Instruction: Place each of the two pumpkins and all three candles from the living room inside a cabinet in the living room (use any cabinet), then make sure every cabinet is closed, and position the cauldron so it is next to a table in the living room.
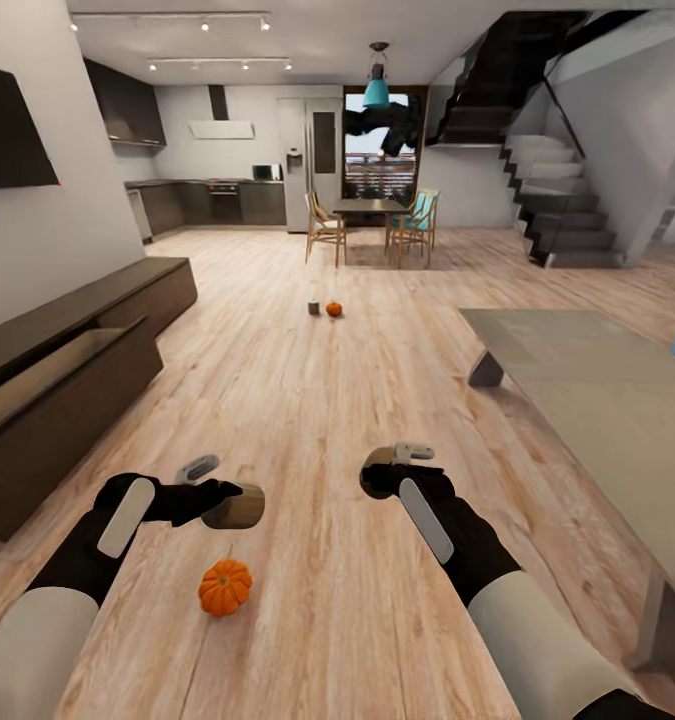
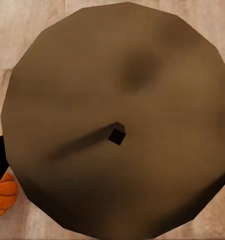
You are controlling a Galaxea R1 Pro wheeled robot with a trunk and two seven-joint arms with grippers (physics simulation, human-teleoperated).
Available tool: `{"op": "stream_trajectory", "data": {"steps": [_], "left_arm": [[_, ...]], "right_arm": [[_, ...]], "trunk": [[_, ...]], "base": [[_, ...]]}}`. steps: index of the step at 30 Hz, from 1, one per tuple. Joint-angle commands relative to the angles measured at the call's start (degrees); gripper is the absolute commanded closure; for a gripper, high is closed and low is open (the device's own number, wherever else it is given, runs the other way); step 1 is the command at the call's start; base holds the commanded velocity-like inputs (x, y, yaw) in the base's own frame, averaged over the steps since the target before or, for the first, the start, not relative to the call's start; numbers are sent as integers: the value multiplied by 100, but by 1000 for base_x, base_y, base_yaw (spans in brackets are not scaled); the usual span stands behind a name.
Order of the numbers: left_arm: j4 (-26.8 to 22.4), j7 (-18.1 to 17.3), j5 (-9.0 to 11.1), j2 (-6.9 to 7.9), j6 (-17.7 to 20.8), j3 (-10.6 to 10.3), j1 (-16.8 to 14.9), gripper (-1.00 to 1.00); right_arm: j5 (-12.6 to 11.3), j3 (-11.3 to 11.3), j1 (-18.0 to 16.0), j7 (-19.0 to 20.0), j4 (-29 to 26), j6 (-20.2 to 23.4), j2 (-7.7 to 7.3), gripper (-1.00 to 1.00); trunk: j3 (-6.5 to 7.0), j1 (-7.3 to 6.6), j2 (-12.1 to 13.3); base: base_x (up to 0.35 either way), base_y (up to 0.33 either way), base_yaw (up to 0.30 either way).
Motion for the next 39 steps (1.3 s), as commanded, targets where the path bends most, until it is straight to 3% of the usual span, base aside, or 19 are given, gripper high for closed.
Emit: {"op": "stream_trajectory", "data": {"steps": [1,8,26,39], "left_arm": [[-3,-9,3,-3,0,0,0,100],[-2,-8,3,-17,0,0,0,100],[-2,-8,10,-18,0,0,0,100],[-8,-11,12,-15,0,-2,0,100]], "right_arm": [[4,0,1,0,0,1,0,100],[-4,0,-1,1,1,1,-23,100],[4,0,-3,-9,1,5,-18,100],[-27,0,2,9,-12,18,-15,100]], "trunk": [[18,-23,42],[132,-176,322],[327,-572,1044],[566,-857,1566]], "base": [[0,0,-278],[0,0,-171],[0,0,-3],[0,0,-27]]}}
